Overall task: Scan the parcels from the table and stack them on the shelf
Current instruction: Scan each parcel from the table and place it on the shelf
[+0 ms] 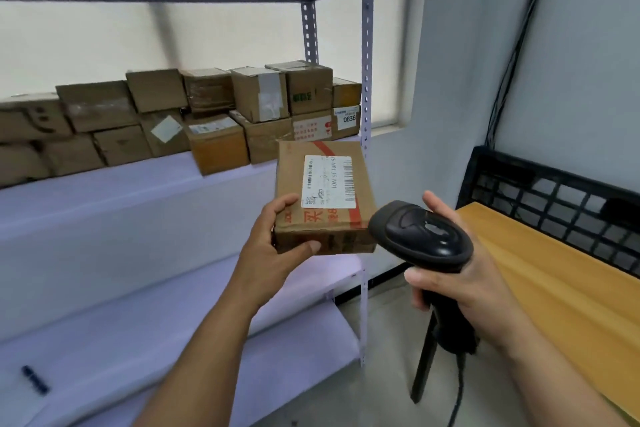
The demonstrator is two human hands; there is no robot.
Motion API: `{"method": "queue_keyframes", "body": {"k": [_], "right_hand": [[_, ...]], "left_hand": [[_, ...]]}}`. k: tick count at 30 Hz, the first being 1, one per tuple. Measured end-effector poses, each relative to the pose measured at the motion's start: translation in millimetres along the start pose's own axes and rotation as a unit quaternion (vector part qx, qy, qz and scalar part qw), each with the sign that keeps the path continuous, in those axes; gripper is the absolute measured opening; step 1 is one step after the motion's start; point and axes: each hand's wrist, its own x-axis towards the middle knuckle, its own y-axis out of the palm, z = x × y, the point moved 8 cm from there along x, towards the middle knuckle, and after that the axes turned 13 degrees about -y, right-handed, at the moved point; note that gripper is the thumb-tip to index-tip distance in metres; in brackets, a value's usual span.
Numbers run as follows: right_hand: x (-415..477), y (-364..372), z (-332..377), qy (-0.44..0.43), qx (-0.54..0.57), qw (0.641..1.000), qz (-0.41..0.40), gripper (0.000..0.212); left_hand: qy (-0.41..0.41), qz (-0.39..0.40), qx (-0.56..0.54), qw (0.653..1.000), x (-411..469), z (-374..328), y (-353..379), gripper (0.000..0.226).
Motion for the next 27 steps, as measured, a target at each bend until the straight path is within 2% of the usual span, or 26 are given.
{"method": "queue_keyframes", "body": {"k": [6, 13, 19, 27], "right_hand": [[28.8, 50.5, -7.9, -0.001, 0.019, 1.000, 0.020, 0.098], [60.4, 136.6, -38.3, 0.024, 0.058, 0.996, 0.066, 0.099], [84.1, 183.1, -58.9, 0.037, 0.064, 0.995, 0.073, 0.098], [103.1, 203.9, -78.4, 0.041, 0.026, 0.998, 0.030, 0.097]], "left_hand": [[0.012, -0.114, 0.005, 0.993, -6.4, -2.2, -103.0, 0.067], [0.001, -0.205, 0.033, 0.978, 7.8, 13.4, -210.2, 0.063], [-0.027, -0.224, 0.080, 0.971, 64.5, 35.1, -268.8, 0.066], [-0.027, -0.241, 0.155, 0.958, 139.8, 60.8, -290.5, 0.069]]}}
